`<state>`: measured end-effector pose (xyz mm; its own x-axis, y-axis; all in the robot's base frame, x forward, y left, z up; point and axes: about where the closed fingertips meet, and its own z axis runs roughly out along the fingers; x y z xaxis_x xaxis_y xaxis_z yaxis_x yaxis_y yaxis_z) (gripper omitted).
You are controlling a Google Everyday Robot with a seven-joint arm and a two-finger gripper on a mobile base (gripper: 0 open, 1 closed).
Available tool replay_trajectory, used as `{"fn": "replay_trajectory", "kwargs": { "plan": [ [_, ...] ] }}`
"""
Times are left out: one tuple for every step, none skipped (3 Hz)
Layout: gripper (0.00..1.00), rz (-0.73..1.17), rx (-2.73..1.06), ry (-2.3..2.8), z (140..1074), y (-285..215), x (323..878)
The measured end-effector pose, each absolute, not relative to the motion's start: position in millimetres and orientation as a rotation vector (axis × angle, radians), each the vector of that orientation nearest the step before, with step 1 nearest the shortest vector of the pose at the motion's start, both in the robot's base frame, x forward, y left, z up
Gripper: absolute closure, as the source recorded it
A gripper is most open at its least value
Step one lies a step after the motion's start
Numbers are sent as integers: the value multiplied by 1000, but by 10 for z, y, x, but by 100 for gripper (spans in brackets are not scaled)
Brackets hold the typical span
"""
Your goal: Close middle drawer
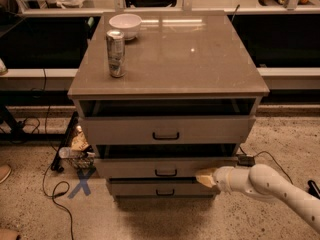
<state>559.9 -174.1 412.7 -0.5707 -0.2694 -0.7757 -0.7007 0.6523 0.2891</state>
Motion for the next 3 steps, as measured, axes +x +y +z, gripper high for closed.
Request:
{"fn": "replay_trajectory", "kwargs": {
  "plan": [
    [100, 785, -771, 2086, 4215, -1604, 5904],
    [100, 787, -781, 2036, 4343, -1590, 5890],
    [100, 779, -768, 2019, 4464, -1773, 5610]
  ]
}}
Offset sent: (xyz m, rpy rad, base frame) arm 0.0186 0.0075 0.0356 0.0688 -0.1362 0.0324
